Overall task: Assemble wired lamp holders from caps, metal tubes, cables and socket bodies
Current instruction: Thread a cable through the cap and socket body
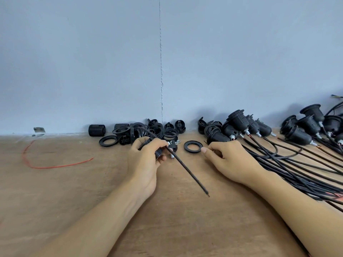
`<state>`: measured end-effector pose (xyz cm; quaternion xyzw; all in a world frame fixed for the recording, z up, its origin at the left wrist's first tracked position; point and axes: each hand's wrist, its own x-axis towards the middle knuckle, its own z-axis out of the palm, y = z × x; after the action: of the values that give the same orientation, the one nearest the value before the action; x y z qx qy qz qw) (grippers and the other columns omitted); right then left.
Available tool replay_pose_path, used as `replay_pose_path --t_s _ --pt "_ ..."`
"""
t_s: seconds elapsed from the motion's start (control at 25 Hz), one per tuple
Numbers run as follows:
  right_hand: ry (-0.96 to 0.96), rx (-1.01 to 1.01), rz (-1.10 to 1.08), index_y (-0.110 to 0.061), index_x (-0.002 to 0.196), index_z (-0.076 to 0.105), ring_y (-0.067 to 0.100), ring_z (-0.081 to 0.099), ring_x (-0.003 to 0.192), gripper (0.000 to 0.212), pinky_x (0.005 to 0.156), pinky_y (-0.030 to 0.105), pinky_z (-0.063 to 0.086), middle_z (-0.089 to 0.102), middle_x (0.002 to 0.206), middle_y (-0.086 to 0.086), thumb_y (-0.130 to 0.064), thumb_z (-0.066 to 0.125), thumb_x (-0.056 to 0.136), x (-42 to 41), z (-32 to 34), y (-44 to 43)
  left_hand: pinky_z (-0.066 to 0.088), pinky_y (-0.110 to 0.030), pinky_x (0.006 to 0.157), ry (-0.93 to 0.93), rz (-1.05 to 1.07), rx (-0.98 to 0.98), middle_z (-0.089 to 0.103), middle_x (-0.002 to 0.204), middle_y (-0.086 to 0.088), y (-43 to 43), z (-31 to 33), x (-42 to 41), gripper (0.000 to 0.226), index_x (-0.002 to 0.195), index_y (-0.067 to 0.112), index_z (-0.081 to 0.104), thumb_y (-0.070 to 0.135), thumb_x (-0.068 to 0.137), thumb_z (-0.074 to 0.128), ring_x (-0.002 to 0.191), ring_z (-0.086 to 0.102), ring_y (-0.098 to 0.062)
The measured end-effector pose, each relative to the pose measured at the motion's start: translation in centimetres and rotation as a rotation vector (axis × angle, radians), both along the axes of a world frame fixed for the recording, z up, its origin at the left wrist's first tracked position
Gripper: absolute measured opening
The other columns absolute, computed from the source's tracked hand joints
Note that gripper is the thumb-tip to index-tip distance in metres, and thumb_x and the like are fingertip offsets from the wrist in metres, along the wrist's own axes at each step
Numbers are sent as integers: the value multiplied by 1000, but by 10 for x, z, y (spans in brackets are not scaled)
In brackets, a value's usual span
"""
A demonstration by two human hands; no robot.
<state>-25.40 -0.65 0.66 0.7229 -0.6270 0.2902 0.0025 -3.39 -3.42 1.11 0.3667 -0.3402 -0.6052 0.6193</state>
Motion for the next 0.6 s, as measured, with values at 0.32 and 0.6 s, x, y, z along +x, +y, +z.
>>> replay_pose_path --t_s 0.32,0.6 --pt "-434 465 373 -20 95 72 4 49 59 48 58 19 41 65 72 -4 -66 63 84 23 14 10 50 -23 58 -230 89 -233 68 69 -4 13 1 -9 28 77 18 59 -2 79 78 62 65 -20" --pt "-495 619 571 -21 85 69 3 53 62 10 57 14 42 66 74 -7 -28 73 91 47 16 23 55 -38 80 -404 129 -333 72 86 -7 17 -6 -14 26 81 26 61 11 77 81 81 69 -22"
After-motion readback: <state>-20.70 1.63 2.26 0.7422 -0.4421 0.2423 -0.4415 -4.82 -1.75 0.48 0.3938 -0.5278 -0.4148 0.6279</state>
